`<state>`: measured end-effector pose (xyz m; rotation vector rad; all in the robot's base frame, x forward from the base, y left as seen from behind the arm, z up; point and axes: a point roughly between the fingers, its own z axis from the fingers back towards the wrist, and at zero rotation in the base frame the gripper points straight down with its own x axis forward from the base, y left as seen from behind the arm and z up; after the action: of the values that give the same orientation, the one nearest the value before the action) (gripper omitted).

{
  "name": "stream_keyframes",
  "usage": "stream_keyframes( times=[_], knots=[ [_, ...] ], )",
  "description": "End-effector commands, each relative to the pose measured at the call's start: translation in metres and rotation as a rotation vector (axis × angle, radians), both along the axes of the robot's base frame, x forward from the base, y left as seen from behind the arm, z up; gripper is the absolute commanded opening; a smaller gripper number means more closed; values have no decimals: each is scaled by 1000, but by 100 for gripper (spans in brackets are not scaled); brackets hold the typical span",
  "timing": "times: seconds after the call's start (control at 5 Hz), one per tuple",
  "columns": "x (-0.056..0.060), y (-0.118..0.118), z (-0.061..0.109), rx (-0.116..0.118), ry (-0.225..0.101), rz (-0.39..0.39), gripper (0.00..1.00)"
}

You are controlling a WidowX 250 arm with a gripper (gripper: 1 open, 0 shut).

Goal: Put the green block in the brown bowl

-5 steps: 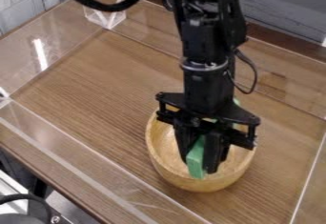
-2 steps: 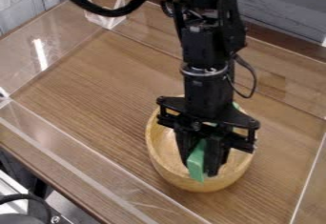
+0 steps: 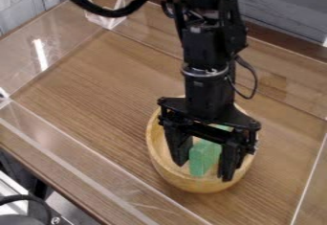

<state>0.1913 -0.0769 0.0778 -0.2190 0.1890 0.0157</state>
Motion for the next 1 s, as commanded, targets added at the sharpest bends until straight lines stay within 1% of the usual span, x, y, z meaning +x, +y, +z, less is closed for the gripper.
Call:
stream_keyframes(
  times=[0.0, 0.8],
  knots=[
    [4, 4, 5, -8, -22, 8, 100],
    [4, 14, 0, -12, -18, 21, 100]
  ],
)
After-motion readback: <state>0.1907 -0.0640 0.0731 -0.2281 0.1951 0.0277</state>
